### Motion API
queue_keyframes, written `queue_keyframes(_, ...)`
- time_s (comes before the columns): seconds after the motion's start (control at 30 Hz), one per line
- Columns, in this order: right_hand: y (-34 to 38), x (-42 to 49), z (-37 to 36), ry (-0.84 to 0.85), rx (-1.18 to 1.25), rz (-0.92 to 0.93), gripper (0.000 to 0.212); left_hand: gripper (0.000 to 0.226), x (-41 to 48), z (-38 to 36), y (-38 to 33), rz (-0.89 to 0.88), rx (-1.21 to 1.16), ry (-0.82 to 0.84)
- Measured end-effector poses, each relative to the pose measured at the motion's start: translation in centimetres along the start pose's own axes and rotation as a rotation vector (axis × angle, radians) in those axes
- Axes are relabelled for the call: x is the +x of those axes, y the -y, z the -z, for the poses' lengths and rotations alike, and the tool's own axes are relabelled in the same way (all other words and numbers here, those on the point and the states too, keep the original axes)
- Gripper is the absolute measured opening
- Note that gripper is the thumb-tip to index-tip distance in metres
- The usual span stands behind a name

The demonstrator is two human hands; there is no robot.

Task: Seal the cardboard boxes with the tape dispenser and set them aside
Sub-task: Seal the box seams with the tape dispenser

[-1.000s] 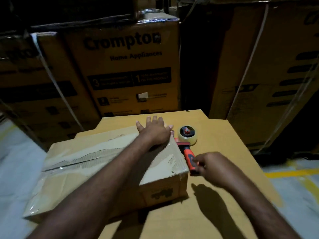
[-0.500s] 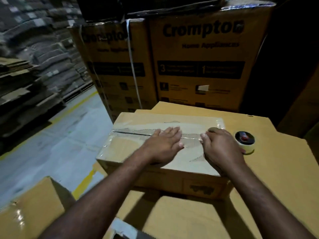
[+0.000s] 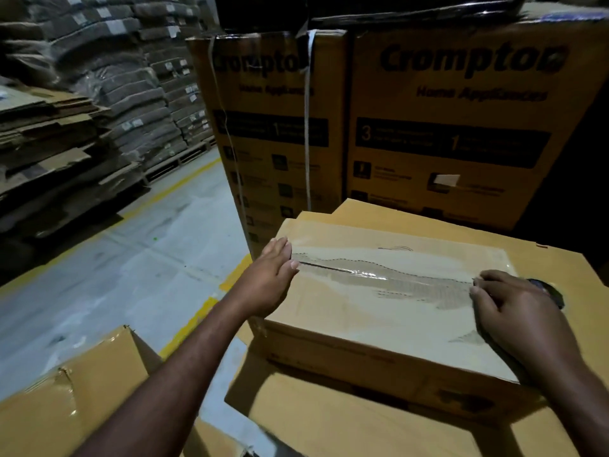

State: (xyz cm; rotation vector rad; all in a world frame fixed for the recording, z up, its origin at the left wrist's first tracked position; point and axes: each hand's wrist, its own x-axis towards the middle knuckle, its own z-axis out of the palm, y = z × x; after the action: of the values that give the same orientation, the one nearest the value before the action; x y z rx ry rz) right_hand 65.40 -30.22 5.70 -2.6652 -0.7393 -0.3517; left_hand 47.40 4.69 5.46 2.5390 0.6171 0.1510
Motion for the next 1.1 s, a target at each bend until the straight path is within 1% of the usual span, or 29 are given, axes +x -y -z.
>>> queue_keyframes(0.1, 2.7, 1.0, 0.6, 0.027, -0.120, 0.032, 0.022, 0.056, 0.5, 0.3, 0.2, 0.037, -0.147, -0.050)
queue_keyframes(0.17, 6.5, 2.5, 0.2, 0.091, -0.103, 0.077, 0.025, 0.057, 0.5, 0.4, 0.7, 0.069, -0.236, -0.062)
queue_keyframes(0.27, 14.6, 5.2, -2.5, 0.202, 0.054, 0.268, 0.037, 0.056, 0.3, 0.0, 1.4, 0.088, -0.341, -0.091)
queue_keyframes(0.37, 22.3, 8.0, -6.0, 0.305, 0.172, 0.518, 0.036, 0.054, 0.6, 0.0, 2.0, 0.140, -0.493, -0.081)
queue_keyframes(0.43, 25.8, 9.5, -8.5, 0.368, 0.164, 0.619, 0.034, 0.055, 0.7, 0.0, 2.4, 0.191, -0.605, -0.050)
queue_keyframes(0.47, 26.9, 10.2, -9.5, 0.384, 0.119, 0.627, 0.035, 0.057, 0.8, -0.2, 2.7, 0.207, -0.624, -0.035)
queue_keyframes(0.53, 27.7, 11.1, -10.9, 0.396, 0.030, 0.567, 0.039, 0.061, 0.7, -0.7, 3.0, 0.218, -0.590, -0.004)
queue_keyframes(0.63, 27.8, 11.0, -11.6, 0.341, 0.001, 0.476, 0.047, 0.056, -0.4, -0.8, 2.0, 0.245, -0.435, -0.002)
queue_keyframes(0.67, 27.8, 10.9, -11.8, 0.318, -0.001, 0.454, 0.047, 0.055, -1.1, -0.7, 1.7, 0.244, -0.422, -0.012)
queue_keyframes(0.73, 28.0, 10.9, -12.0, 0.301, -0.002, 0.420, 0.046, 0.055, -2.7, -1.2, 1.7, 0.228, -0.491, -0.052)
queue_keyframes(0.8, 28.0, 10.9, -12.3, 0.295, 0.000, 0.399, 0.045, 0.053, -4.2, -2.2, 2.0, 0.219, -0.653, -0.138)
queue_keyframes(0.83, 27.9, 11.0, -12.4, 0.289, 0.009, 0.392, 0.044, 0.051, -4.9, -3.0, 2.0, 0.222, -0.766, -0.217)
queue_keyframes(0.9, 27.8, 11.0, -12.6, 0.272, 0.032, 0.385, 0.044, 0.044, -6.1, -5.0, 1.5, 0.233, -0.938, -0.451)
queue_keyframes(0.97, 27.7, 10.9, -12.7, 0.254, 0.033, 0.391, 0.044, 0.041, -6.5, -6.7, 0.9, 0.201, -0.982, -0.678)
queue_keyframes(1.0, 27.7, 10.8, -12.8, 0.244, 0.024, 0.399, 0.044, 0.040, -6.4, -7.2, 0.8, 0.168, -0.976, -0.763)
queue_keyframes(1.03, 27.6, 10.8, -12.9, 0.240, 0.013, 0.407, 0.044, 0.039, -6.1, -7.5, 0.7, 0.132, -0.961, -0.822)
queue_keyframes(1.1, 27.5, 11.2, -13.0, 0.260, 0.003, 0.421, 0.045, 0.041, -5.3, -7.5, 0.8, 0.055, -0.903, -0.878)
